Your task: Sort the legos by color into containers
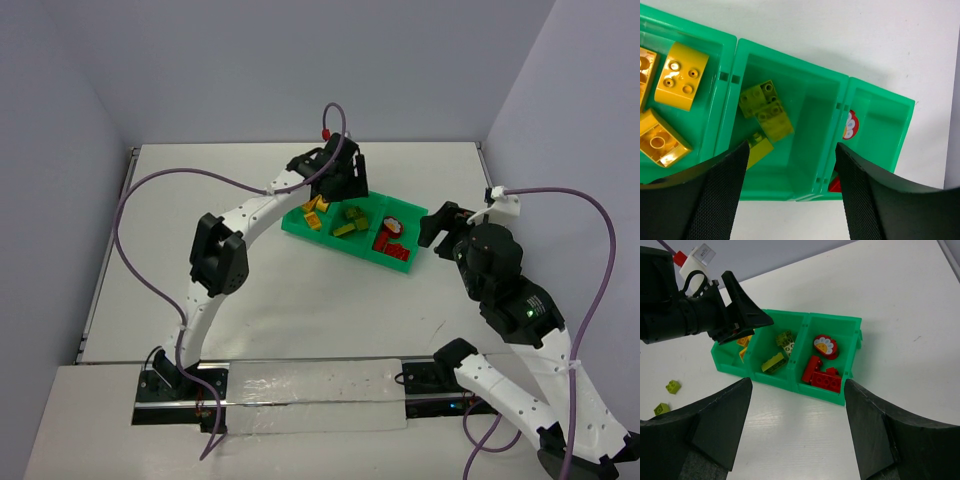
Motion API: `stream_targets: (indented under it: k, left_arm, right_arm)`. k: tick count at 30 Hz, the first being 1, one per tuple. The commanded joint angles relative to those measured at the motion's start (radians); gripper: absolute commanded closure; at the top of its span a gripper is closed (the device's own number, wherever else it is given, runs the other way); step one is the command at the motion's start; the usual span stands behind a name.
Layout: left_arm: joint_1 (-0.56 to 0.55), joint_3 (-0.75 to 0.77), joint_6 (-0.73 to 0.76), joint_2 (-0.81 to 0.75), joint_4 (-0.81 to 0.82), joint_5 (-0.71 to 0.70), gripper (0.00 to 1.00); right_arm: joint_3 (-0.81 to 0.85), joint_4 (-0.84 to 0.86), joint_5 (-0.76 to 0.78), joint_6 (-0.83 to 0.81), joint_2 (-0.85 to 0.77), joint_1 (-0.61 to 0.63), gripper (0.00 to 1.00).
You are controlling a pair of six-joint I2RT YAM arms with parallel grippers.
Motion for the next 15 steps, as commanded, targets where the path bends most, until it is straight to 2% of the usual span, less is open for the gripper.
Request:
stream_targets:
  k: [1,5,8,12,15]
  left_arm:
    - [-0.001,0.055,0.013,-0.028,0.024,0.008,0.18]
    - [-0.001,0.027,0.063,-0.127,-0.012,-0.072,0.21]
    - [0.002,-0.063,0.103,-0.233,-0.033,-0.19,0.24]
    - [0.066,-0.371,0.115,-0.486,-0.025,-0.354,0.23]
    - [0.176,-0.58,0.057,-0.621,-0.027,-0.336,0.16]
  right_arm:
    - [0.021,0.004,0.027,-0.007,0.008,-0.004,0.19]
    - [0.017,0.01,0.014,-0.002,0.009,-0.004,0.19]
    - [0.014,0.011,0.017,-0.002,0.006,-0.004,0.19]
    - [-0.005,0.026,0.015,-0.001,0.004,-0.004,0.18]
    - [-0.014,0.044,-0.003,0.002,0.017,-0.004,0.18]
